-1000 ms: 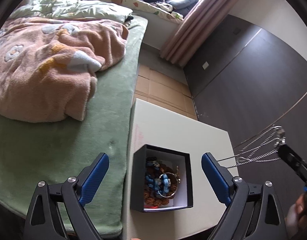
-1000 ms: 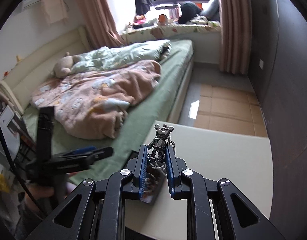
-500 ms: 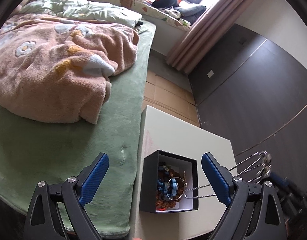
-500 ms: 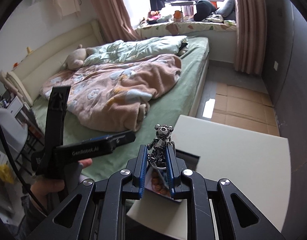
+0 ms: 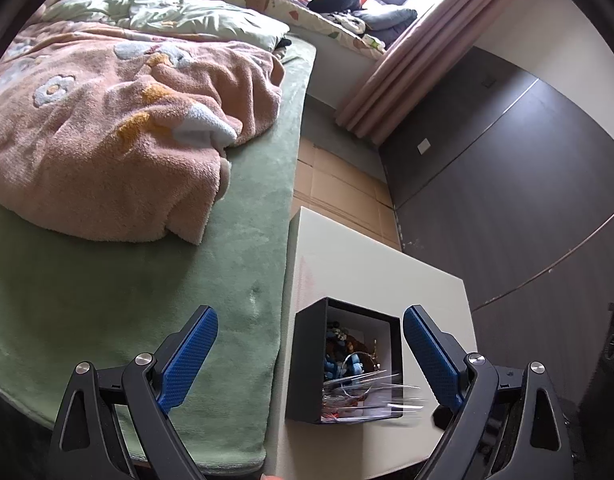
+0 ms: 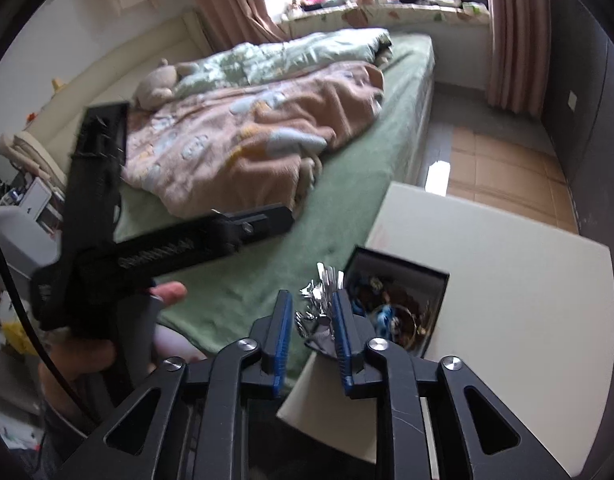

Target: Organize jewelry

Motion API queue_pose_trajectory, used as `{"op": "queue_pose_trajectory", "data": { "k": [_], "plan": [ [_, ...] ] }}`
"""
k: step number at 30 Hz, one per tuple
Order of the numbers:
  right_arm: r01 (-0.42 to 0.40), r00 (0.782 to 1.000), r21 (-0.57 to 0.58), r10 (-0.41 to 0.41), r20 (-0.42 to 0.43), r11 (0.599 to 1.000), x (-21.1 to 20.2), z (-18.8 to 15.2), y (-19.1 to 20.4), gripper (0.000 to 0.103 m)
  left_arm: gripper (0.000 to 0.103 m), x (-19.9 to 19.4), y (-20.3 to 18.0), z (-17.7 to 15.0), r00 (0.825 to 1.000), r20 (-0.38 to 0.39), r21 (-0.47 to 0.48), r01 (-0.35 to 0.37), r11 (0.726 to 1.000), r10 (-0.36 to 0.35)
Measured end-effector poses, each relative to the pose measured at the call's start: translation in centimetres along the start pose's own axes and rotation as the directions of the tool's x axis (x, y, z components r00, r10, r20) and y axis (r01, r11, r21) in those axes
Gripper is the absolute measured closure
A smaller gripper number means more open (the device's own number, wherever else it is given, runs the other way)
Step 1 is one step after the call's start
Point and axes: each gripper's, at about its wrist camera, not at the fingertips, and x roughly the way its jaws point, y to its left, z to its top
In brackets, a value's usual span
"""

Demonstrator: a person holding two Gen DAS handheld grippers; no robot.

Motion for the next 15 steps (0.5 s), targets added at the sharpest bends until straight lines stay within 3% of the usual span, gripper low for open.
{"op": "queue_pose_trajectory", "data": {
  "k": [1, 12, 15],
  "plan": [
    [-0.001, 1.0, 0.016, 0.002, -0.007, 1.0, 0.1, -0.1, -0.5, 0.051, 0.003, 0.0, -0.1, -0.1, 1.0, -0.001, 0.006, 0.002, 1.0, -0.002],
    [0.045, 0.997, 0.173, -0.056, 0.059, 0.984, -5.2, -3.9, -7.1, 0.049, 0.0, 0.3, -3.9, -1.1, 1.0, -0.016, 0.094, 0.017, 0.995, -0.015],
    [0.076, 0.993, 0.225, -0.094, 0.071, 0.971, -6.9, -5.6, -9.0, 0.04, 0.0, 0.1, -5.7, -1.8, 0.999, -0.028, 0.134, 0.023, 0.991, -0.019]
  ]
}}
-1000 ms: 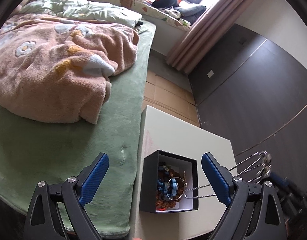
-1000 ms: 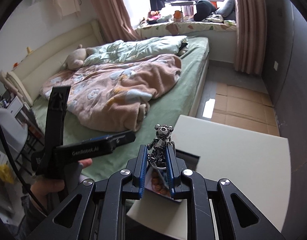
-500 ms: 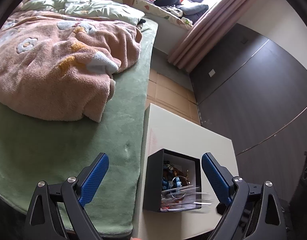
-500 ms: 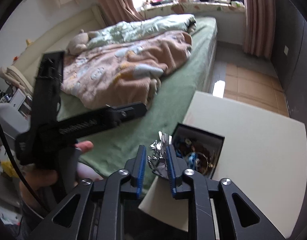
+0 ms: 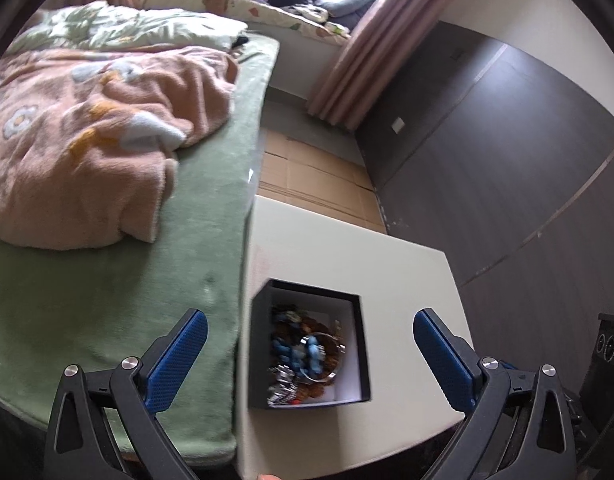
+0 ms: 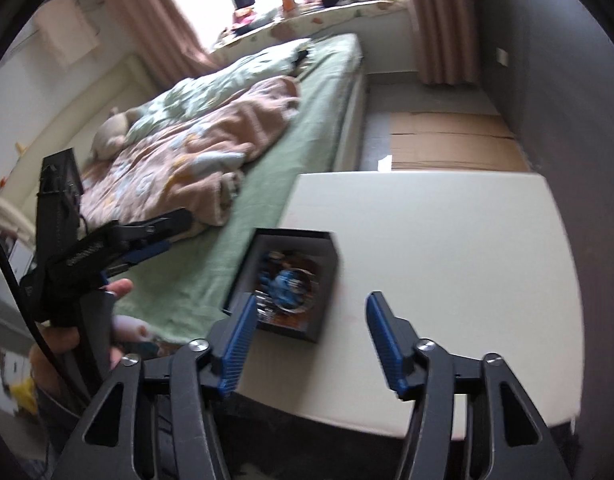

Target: Organize jewelry

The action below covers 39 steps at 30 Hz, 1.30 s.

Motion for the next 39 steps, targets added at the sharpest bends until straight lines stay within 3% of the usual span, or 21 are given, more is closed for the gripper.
{"op": "queue_pose_trajectory", "data": {
  "k": [2, 6, 11, 13, 26, 39],
  "plan": [
    [0.012, 1.0, 0.031, -0.012, 0.012, 0.999, -1.2, -0.9, -1.4, 0.037, 0.0, -0.2, -1.3, -0.5, 1.0, -0.001, 0.032, 0.011, 0.999, -0.011],
    [0.029, 0.998, 0.08, -0.033, 0.052, 0.996, -3.6, -2.8, -3.7, 0.008, 0.0, -0.6, -4.2, -1.7, 1.0, -0.006, 0.109, 0.009, 0.994, -0.008],
    [0.055, 0.993, 0.162, -0.07, 0.092, 0.985, -6.5, -4.5, -6.4, 0.006, 0.0, -1.7, -7.9, -2.9, 0.997, -0.038, 0.175, 0.074, 0.982, -0.068],
    [0.055, 0.99, 0.159, -0.074, 0.119, 0.986, -7.9, -5.1, -6.6, 0.0, 0.0, -2.9, -9.5, -3.7, 0.997, -0.023, 0.214, 0.075, 0.974, -0.071],
    [0.127, 0.973, 0.134, -0.149, 0.177, 0.983, -11.7, -7.7, -6.1, 0.0, 0.0, -5.8, -13.7, -8.4, 0.998, 0.0, 0.396, 0.062, 0.916, -0.067],
    [0.129, 0.967, 0.132, -0.154, 0.204, 0.983, -10.3, -9.7, -4.7, 0.0, 0.0, -5.4, -13.0, -11.3, 0.998, 0.061, 0.416, -0.003, 0.909, -0.025]
  ]
}}
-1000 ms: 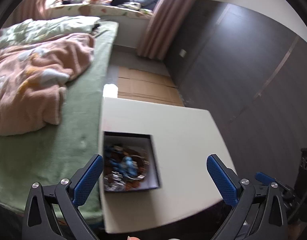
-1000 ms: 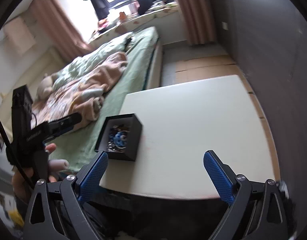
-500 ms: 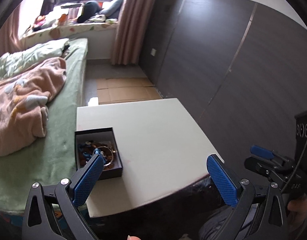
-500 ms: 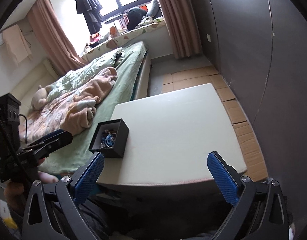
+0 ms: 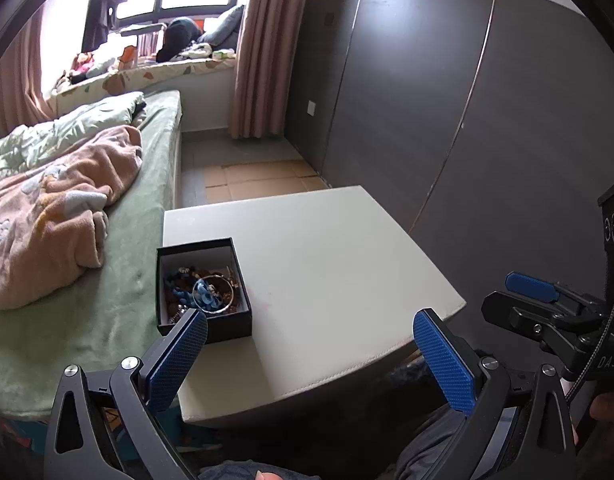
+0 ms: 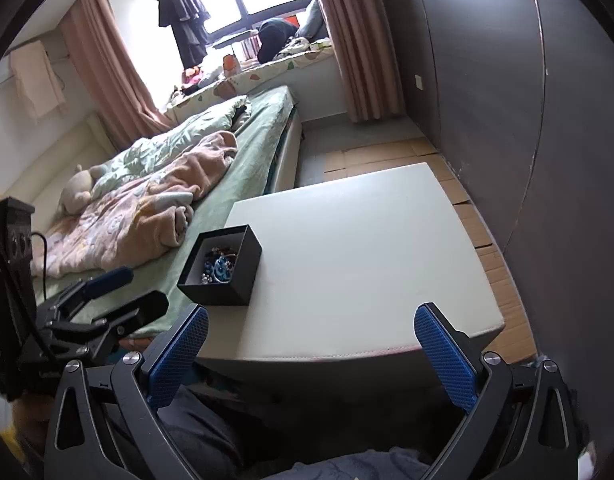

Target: Organize jewelry

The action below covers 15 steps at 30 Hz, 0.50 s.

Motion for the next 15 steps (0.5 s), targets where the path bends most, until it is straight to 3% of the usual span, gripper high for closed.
{"op": "queue_pose_trajectory", "data": {
  "k": [15],
  "plan": [
    [0.022, 0.996, 0.072, -0.028, 0.084, 0.997, -1.2, -0.8, -1.2, 0.0, 0.0, -1.4, 1.4, -0.9, 0.996, 0.076, -0.067, -0.035, 0.997, 0.04]
  ]
}}
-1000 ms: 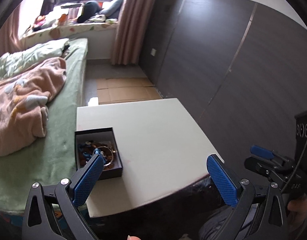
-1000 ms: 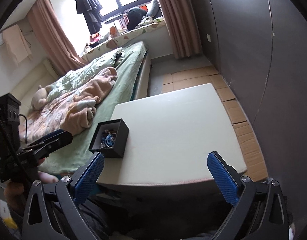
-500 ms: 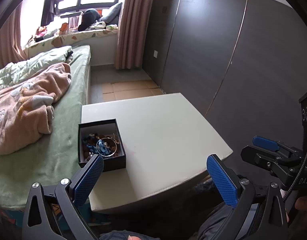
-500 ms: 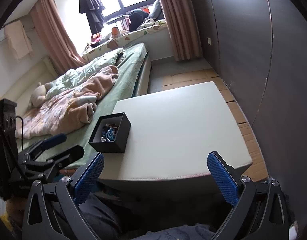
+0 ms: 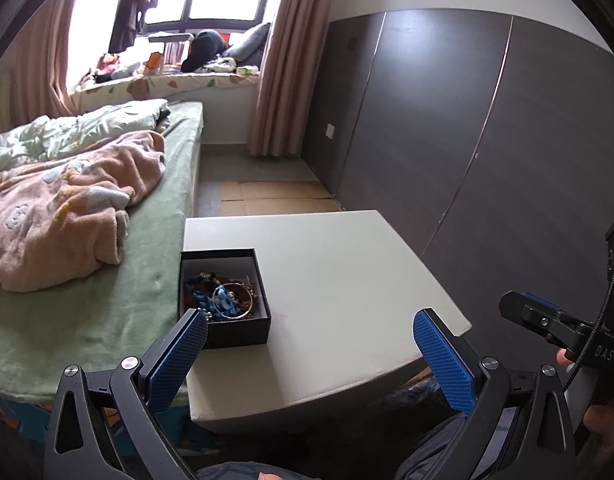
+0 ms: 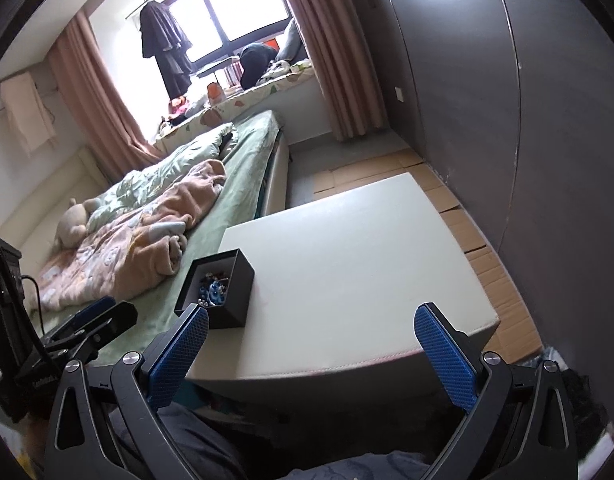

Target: Organize jewelry

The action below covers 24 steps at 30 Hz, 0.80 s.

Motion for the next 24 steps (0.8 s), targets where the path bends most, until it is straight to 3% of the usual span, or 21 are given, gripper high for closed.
{"op": "queue_pose_trajectory", "data": {
  "k": [7, 13, 24],
  "plan": [
    [0.033, 0.999, -0.059, -0.034, -0.011, 0.998, 0.2, 0.1, 0.8, 0.0, 0.0, 0.1, 1.0, 0.0, 0.999, -0.003, -0.038, -0.044, 0.998, 0.044],
    [0.026, 0.999, -0.041, -0.027, -0.03, 0.999, 0.4, 0.3, 0.2, 0.0, 0.0, 0.0, 2.1, -0.1, 0.999, 0.0, -0.084, -0.044, 0.995, 0.044],
    [0.041, 0.999, -0.049, -0.042, -0.021, 0.998, 0.0, 0.2, 0.5, 0.0, 0.0, -0.6, 1.4, -0.2, 0.997, 0.02, -0.058, -0.068, 0.996, 0.07]
  ]
}}
